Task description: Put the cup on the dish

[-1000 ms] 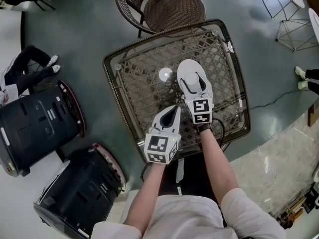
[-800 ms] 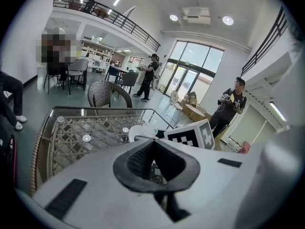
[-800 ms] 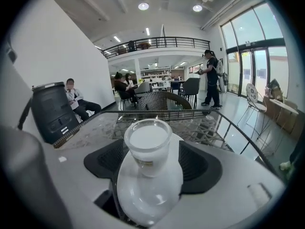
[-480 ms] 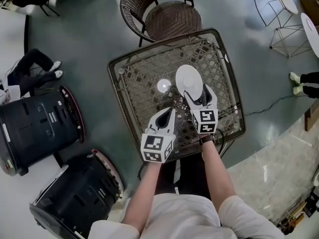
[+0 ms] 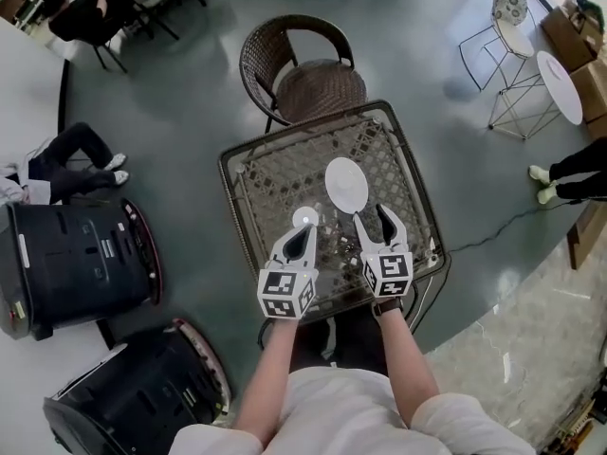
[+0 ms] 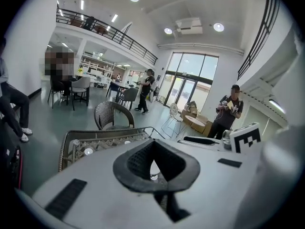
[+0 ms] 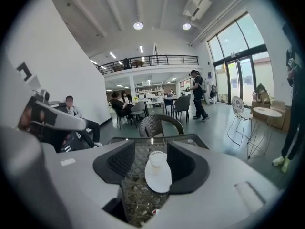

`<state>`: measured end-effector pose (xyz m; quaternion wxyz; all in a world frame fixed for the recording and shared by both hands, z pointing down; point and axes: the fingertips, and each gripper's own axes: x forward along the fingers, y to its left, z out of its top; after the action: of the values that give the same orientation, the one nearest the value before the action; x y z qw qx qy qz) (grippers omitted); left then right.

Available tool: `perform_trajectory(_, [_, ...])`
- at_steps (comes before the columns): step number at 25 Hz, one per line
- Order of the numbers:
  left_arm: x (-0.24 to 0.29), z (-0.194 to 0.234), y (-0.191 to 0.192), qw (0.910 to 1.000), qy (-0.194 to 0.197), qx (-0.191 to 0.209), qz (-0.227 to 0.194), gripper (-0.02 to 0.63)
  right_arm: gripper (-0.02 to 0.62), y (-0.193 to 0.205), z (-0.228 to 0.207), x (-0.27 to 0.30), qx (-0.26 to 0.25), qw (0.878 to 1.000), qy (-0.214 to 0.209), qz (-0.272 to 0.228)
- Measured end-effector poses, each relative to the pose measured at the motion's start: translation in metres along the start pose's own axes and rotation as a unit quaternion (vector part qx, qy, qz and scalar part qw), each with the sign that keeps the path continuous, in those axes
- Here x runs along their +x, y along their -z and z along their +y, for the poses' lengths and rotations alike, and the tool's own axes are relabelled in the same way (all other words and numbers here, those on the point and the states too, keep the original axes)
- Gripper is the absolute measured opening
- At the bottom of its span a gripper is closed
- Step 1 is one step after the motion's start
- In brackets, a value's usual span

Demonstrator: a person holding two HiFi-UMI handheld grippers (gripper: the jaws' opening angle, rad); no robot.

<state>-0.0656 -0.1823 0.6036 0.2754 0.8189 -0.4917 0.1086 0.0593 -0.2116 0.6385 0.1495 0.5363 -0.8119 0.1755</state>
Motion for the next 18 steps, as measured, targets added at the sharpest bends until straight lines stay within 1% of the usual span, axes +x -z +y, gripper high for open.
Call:
perform_trajectory(2, [-0.009,-0.001,-0.020,0.9997,0.001,0.005,-0.023,0.003,0.174,-0.025,0.017,-0.010,-0.017,0.999,-0.015,-0.026])
perform_trajectory(5, [-0.024,-0.007,-0.058,0.9976,0.006,0.016,-0.066,0.003,0.076,-0.069,0.035,-0.024,-0.044,0.996,-0.031,-0.076])
perform_trajectory(7, [-0.042,-0.014,-0.082,0.9950,0.010,0.011,-0.099,0.003,0.013,-0.096,0.046,-0.040,-0.046,0.992,-0.037,-0.109])
perform_trajectory(8, [-0.051,-0.018,-0.093,0.9934,0.012,0.012,-0.114,0.003,0.000,-0.108,0.052,-0.048,-0.044,0.991,-0.040,-0.122])
perform_trajectory(12, [-0.084,-0.036,-0.126,0.9867,0.013,0.052,-0.153,0.003,0.000,-0.144,0.073,-0.075,-0.046,0.988,-0.041,-0.142])
perform_trajectory(15, [-0.107,-0.043,-0.141,0.9817,0.013,0.068,-0.177,0.003,0.000,-0.167,0.093,-0.089,-0.046,0.986,-0.048,-0.154])
perform_trajectory(18, [-0.122,-0.048,-0.150,0.9774,0.012,0.082,-0.194,0.003,0.000,-0.192,0.114,-0.103,-0.058,0.980,-0.063,-0.177])
